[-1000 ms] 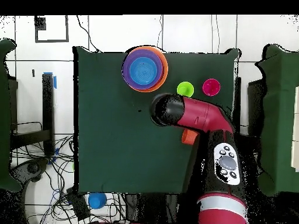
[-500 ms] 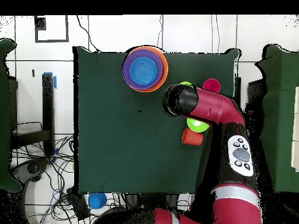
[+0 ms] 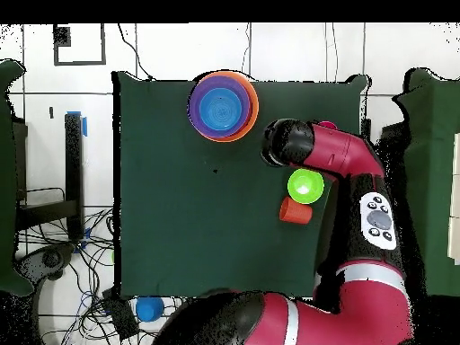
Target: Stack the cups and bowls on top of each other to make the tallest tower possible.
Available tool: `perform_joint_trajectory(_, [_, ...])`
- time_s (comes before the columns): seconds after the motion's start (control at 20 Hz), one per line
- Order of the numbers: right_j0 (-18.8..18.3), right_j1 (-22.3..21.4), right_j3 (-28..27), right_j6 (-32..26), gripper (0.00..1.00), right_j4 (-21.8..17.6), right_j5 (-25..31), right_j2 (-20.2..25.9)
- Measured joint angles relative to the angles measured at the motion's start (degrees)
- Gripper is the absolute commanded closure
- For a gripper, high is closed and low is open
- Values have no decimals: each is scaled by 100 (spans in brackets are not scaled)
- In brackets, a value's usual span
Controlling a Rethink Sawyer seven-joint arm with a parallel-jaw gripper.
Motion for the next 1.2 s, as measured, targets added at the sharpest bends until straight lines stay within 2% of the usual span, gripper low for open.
perform_joint_trajectory(0.4, [-270,281,-215,-1,0,-246,0,200])
perform_joint_trajectory(1.2, [-759,190,-282,-41,0,-618,189,571])
